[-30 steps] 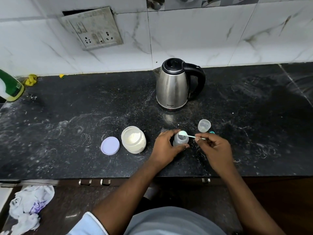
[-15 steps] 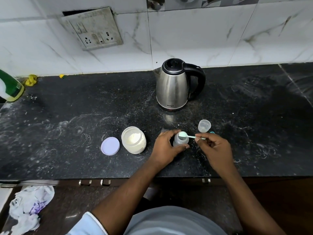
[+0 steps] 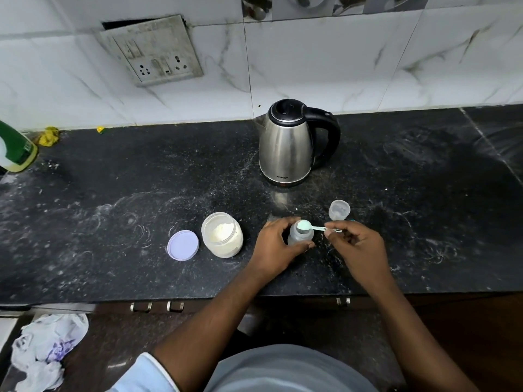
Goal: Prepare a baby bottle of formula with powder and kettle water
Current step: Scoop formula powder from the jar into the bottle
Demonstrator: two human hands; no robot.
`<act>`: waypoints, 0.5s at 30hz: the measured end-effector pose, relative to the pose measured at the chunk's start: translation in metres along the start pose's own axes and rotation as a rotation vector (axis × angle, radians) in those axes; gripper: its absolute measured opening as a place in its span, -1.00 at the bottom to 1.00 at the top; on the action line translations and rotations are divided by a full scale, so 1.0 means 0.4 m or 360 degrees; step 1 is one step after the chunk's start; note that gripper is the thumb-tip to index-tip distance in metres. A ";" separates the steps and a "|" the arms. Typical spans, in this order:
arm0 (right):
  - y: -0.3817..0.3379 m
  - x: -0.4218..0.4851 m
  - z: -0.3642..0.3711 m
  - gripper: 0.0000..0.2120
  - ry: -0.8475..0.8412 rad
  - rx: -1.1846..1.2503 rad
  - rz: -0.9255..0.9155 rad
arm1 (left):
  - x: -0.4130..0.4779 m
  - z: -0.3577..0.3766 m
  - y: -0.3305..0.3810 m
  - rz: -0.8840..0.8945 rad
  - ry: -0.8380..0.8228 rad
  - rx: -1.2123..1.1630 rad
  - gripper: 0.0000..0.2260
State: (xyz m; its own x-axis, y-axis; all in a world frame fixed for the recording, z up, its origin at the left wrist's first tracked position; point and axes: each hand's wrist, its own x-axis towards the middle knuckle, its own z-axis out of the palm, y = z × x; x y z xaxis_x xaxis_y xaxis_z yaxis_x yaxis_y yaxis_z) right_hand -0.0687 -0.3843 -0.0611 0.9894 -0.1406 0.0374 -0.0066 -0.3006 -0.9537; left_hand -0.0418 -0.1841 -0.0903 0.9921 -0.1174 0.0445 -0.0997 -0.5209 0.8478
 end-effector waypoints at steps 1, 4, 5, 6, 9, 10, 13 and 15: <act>-0.001 0.001 0.000 -0.86 0.0002 -0.0005 0.0011 | 0.002 0.001 -0.004 0.0006 0.0000 0.0001 -0.47; -0.002 0.001 0.001 -0.86 0.0000 -0.0016 -0.0016 | 0.001 0.001 -0.003 -0.0001 0.0009 0.0009 -0.47; -0.001 0.002 0.000 -0.86 0.0001 -0.0037 -0.0008 | 0.003 0.000 -0.002 0.0006 0.0009 0.0007 -0.47; -0.001 0.002 -0.003 -0.86 0.0002 -0.0025 -0.0002 | 0.004 0.000 -0.005 0.0015 0.0008 -0.0001 -0.47; -0.002 0.001 0.000 -0.86 0.0009 -0.0008 -0.0002 | 0.000 0.000 -0.001 0.0001 0.0002 0.0009 -0.47; 0.000 0.002 0.000 -0.86 0.0010 -0.0018 0.0011 | 0.002 0.000 -0.002 0.0005 0.0001 0.0007 -0.47; 0.002 -0.001 0.000 -0.86 0.0014 0.0029 0.0010 | 0.001 0.002 -0.006 0.0001 0.0012 -0.0005 -0.47; 0.005 0.000 0.000 -0.85 0.0012 -0.0012 0.0016 | 0.002 0.001 -0.005 0.0005 0.0004 -0.0008 -0.47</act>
State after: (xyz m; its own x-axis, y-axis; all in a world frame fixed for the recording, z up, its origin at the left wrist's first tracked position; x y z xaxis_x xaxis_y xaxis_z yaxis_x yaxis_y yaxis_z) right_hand -0.0688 -0.3850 -0.0630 0.9881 -0.1506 0.0301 -0.0177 -0.3064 -0.9517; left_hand -0.0410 -0.1835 -0.0920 0.9920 -0.1167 0.0486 -0.1024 -0.5164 0.8502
